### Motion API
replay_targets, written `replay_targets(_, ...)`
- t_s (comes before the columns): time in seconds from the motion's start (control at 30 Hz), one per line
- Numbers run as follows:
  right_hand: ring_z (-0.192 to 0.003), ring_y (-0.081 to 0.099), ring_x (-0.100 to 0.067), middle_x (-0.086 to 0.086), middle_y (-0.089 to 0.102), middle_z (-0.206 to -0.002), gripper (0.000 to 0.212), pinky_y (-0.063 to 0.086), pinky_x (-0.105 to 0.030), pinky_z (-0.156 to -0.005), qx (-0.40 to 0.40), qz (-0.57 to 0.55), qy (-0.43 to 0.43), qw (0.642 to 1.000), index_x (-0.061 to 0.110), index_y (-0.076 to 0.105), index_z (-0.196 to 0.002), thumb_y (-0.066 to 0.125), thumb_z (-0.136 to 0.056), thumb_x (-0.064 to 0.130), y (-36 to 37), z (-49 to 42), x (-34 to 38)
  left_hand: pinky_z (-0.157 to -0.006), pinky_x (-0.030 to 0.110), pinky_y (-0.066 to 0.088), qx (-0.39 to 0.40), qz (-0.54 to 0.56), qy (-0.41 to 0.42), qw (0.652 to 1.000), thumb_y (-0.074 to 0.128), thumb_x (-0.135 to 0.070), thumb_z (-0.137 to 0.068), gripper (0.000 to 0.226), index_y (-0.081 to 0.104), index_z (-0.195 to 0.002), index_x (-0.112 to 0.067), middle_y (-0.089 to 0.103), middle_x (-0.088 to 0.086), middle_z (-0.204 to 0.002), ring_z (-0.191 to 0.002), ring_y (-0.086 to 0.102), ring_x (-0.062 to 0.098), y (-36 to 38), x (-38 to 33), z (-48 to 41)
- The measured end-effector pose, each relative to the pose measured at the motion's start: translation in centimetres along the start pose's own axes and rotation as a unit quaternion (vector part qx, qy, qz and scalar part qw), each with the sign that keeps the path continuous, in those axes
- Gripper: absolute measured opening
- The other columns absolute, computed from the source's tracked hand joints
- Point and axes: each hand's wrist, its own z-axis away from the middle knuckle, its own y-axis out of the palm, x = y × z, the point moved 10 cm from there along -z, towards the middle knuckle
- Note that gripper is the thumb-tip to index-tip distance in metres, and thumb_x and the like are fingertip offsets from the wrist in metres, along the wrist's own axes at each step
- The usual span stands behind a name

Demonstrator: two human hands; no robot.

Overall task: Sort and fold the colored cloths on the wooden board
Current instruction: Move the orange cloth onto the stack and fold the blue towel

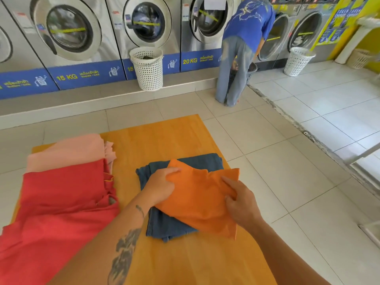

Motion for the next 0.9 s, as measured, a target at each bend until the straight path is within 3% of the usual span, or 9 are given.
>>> replay_targets(0.1,-0.125,0.051,-0.023,-0.002,0.054,-0.138,0.061,0.043,-0.031,-0.097,0.003,0.021,-0.036,0.999,0.029,0.048,-0.143,0.049,-0.088,0.004,0.1,-0.2,2.2,-0.059,0.038,0.050,-0.054,0.074,0.011,0.996,0.051,-0.005,-0.091,0.053,0.061,-0.118,-0.048,0.063,-0.015,-0.097,-0.064,0.061,0.021,-2.0,0.9,2.3)
replay_targets(0.17,-0.121,0.052,-0.019,0.001,0.055,-0.133,0.060,0.037,-0.025,-0.093,0.009,0.025,-0.055,0.998,0.028,0.048,-0.144,0.048,-0.089,0.004,0.4,0.0,3.9,-0.077,0.041,0.055,-0.090,0.129,0.024,0.987,0.054,-0.004,-0.091,0.051,0.063,-0.117,-0.047,0.058,-0.026,-0.102,-0.074,0.062,0.012,-3.6,1.9,4.2)
replay_targets(0.23,-0.115,0.050,-0.015,0.004,0.053,-0.129,0.059,0.035,-0.024,-0.093,0.025,0.023,-0.071,0.997,0.029,0.047,-0.144,0.048,-0.090,0.004,1.5,0.4,5.6,-0.076,0.020,0.054,-0.127,0.155,0.040,0.979,0.057,-0.002,-0.089,0.052,0.064,-0.119,-0.044,0.056,-0.025,-0.113,-0.078,0.059,-0.008,-5.6,3.3,6.4)
replay_targets(0.3,-0.106,0.053,-0.012,0.005,0.055,-0.128,0.058,0.039,-0.025,-0.091,0.043,0.010,-0.086,0.995,0.029,0.048,-0.144,0.048,-0.091,0.003,3.3,1.1,7.5,-0.076,0.008,0.047,-0.162,0.175,0.040,0.970,0.059,-0.001,-0.087,0.053,0.065,-0.121,-0.042,0.056,-0.020,-0.121,-0.092,0.056,-0.015,-7.8,5.2,9.2)
replay_targets(0.47,-0.103,0.062,-0.017,0.001,0.064,-0.123,0.058,0.053,-0.036,-0.089,0.092,-0.027,-0.136,0.986,0.033,0.054,-0.138,0.053,-0.089,0.002,9.8,4.0,12.7,-0.097,0.029,0.050,-0.241,0.170,0.027,0.955,0.062,-0.003,-0.085,0.055,0.064,-0.116,-0.048,0.059,-0.012,-0.128,-0.114,0.058,0.008,-13.5,11.1,17.1)
replay_targets(0.6,-0.080,0.063,-0.008,0.016,0.062,-0.105,0.054,0.058,-0.038,-0.073,0.164,-0.088,-0.137,0.973,0.036,0.057,-0.131,0.056,-0.092,-0.001,16.0,7.4,16.8,-0.089,0.016,0.042,-0.311,0.151,0.004,0.938,0.062,-0.005,-0.090,0.052,0.061,-0.119,-0.048,0.050,-0.016,-0.126,-0.113,0.051,0.008,-17.3,16.0,24.5)
replay_targets(0.7,-0.094,0.061,-0.004,0.009,0.057,-0.123,0.052,0.056,-0.025,-0.073,0.218,-0.121,-0.156,0.956,0.032,0.057,-0.134,0.057,-0.093,0.000,20.4,10.3,19.2,-0.094,0.025,0.042,-0.344,0.151,-0.031,0.926,0.062,-0.010,-0.092,0.048,0.060,-0.122,-0.047,0.047,-0.012,-0.134,-0.114,0.048,0.013,-18.8,20.7,29.1)
replay_targets(0.77,-0.093,0.059,-0.003,0.008,0.052,-0.126,0.051,0.054,-0.021,-0.070,0.249,-0.114,-0.161,0.948,0.034,0.056,-0.135,0.056,-0.095,0.002,23.0,12.1,19.4,-0.104,0.036,0.044,-0.351,0.166,-0.056,0.920,0.062,-0.010,-0.092,0.048,0.062,-0.122,-0.047,0.048,-0.008,-0.140,-0.120,0.049,0.019,-18.8,23.8,31.2)
replay_targets(0.9,-0.097,0.057,-0.011,0.002,0.048,-0.132,0.049,0.058,-0.039,-0.081,0.298,-0.044,-0.139,0.943,0.039,0.053,-0.133,0.057,-0.095,0.008,27.3,15.1,16.7,-0.108,0.042,0.041,-0.334,0.162,-0.115,0.921,0.062,-0.008,-0.090,0.050,0.063,-0.118,-0.049,0.049,-0.003,-0.143,-0.126,0.048,0.025,-16.3,28.9,32.9)
